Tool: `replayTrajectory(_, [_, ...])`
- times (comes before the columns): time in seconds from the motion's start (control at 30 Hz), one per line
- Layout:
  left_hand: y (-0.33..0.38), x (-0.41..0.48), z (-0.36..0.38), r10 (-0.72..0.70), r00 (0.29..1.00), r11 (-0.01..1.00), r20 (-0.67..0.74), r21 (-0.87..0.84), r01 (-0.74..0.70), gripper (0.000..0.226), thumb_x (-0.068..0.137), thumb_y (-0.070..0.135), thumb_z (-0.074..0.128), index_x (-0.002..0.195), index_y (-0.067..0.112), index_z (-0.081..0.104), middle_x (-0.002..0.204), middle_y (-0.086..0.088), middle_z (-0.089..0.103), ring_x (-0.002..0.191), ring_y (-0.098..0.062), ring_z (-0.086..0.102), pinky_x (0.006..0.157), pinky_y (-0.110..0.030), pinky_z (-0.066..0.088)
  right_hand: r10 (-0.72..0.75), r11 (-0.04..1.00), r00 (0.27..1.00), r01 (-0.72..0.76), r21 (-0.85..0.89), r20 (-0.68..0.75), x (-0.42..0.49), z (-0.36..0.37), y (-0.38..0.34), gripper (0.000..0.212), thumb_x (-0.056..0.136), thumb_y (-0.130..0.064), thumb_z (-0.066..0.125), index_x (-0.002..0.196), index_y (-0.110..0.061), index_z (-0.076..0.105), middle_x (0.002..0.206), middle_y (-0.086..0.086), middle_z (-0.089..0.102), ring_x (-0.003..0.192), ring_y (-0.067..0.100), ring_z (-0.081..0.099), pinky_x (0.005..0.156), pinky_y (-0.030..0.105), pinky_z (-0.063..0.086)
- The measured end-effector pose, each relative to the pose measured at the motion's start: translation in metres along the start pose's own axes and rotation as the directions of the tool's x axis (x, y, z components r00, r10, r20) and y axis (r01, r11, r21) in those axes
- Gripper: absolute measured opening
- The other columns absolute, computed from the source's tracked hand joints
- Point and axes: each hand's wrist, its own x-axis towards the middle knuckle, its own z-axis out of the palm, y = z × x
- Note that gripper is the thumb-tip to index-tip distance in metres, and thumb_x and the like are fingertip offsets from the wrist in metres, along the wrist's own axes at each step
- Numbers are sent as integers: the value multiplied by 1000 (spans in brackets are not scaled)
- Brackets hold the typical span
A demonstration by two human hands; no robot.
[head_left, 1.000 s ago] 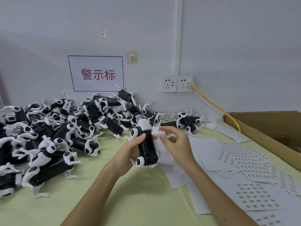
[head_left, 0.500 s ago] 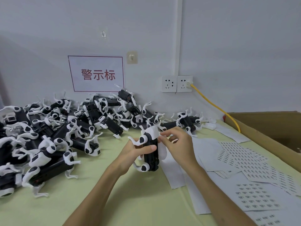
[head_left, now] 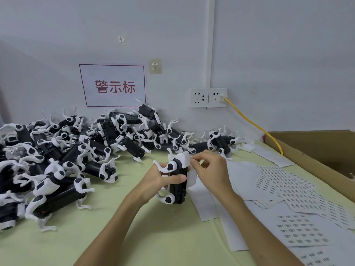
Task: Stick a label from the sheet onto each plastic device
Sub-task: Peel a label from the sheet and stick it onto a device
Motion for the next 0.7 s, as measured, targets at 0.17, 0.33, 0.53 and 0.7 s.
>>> replayTrajectory(0.17, [-1,1,1,-33,999,999,13,-9,33,55,68,38,78,106,-1,71,89,-23,69,79,-16,63,71,-24,46,103,994,994,-102,37,-38,3,-3,0,15,88,-8,69,75,-16,72,70,-13,68,66,1,58,60,9,41])
replayTrajectory(0.33, [-12,11,-5,-117,975,991,-189,-84,103,7,85,18,81,85,15,74,75,8,75,64,0,67,56,-7,44,217,952,971,-188,241,-98,5,-9,-4,12,90,-5,68,85,-14,74,69,-5,71,58,6,65,59,11,47])
replayTrajectory(0.53, [-17,16,-19,-144,688,975,-711,-221,-24,26,83,27,84,67,15,66,78,4,65,65,-5,58,56,-17,44,224,930,975,-216,298,5,5,-7,-6,21,90,3,66,100,-15,71,83,1,75,66,7,71,67,14,51])
replayTrajectory(0.7, [1,7,-21,84,492,980,-867,-19,-200,36,83,34,84,80,20,51,110,0,43,99,-14,53,88,-28,44,162,962,986,-164,218,27,2,-4,-4,48,91,10,48,119,-25,62,86,1,68,69,8,68,67,20,51])
